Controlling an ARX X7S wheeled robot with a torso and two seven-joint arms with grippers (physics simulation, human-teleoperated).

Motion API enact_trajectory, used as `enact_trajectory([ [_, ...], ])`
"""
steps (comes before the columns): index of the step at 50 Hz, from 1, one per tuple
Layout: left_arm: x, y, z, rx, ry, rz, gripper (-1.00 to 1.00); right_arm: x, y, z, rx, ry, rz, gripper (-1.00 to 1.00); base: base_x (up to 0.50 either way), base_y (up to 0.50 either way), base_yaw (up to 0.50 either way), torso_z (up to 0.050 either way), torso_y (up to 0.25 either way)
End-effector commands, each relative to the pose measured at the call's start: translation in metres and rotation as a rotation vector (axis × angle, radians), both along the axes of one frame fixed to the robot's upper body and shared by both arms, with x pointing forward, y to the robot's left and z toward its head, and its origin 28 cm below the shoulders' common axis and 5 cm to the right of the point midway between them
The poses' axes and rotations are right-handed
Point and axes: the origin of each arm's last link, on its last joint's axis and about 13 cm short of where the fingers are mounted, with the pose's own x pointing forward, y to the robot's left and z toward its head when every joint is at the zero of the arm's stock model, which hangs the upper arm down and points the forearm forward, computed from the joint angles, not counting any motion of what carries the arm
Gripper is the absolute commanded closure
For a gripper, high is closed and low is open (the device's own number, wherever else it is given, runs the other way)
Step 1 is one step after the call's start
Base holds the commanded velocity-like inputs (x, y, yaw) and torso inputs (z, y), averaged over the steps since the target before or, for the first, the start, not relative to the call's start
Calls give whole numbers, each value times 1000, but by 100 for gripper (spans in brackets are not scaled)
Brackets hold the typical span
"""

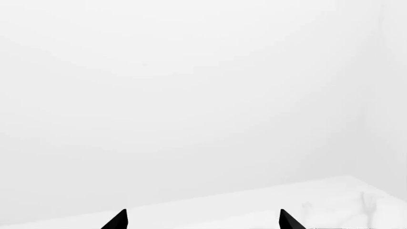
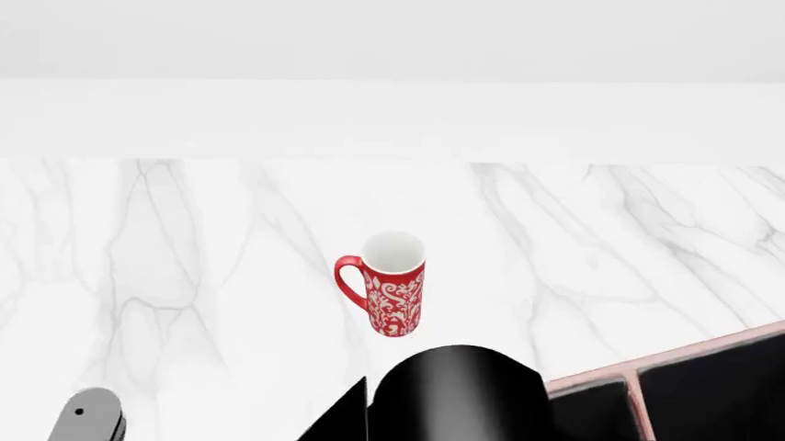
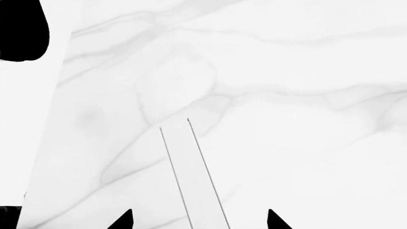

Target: Pick up the book and place it in the right compartment of the caddy.

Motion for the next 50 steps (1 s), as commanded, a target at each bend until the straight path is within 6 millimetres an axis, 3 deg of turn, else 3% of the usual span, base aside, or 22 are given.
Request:
enact_trajectory([
  [1,1,-1,1,1,0,-8,-100,7,1,-13,-4,32,-3,-100,0,0,0,0,0],
  [50,0,-1,-3,2,2,-19,-100,25,0,-53,-48,141,-34,-100,0,0,0,0,0],
])
